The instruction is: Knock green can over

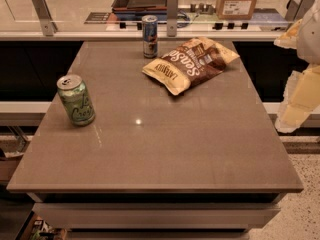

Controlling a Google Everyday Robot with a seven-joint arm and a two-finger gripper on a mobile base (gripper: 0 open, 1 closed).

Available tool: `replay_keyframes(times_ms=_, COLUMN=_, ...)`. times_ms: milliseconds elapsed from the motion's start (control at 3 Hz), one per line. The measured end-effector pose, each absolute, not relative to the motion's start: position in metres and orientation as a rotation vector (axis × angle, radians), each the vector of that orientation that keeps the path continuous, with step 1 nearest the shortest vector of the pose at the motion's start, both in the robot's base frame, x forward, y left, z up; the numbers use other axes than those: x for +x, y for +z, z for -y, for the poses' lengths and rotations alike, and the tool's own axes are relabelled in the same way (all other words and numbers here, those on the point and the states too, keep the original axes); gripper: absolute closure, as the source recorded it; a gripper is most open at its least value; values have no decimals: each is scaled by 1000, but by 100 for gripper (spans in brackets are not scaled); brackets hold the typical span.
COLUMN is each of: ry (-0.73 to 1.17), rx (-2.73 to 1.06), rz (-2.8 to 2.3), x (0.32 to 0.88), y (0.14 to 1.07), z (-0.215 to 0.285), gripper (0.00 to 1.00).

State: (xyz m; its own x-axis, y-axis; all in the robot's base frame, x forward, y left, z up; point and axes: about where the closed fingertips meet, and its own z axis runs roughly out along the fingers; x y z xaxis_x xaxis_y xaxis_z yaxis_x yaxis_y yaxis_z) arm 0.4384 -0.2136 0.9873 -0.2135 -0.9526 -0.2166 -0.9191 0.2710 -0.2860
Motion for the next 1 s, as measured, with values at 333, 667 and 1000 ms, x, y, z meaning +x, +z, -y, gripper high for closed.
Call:
replay_keyframes(times_ms=333, ry=-128, rx=-1695, rz=-2190, x=438, y=988, z=210, gripper=0)
replay_keyframes(times_ms=667, ry=-49, rx=-1667, rz=-2145, x=437, y=984, z=197, gripper=0)
replay_keyframes(times_ms=1000, ry=109, rx=-1653, rz=-2059, x=443, y=976, z=170, gripper=0)
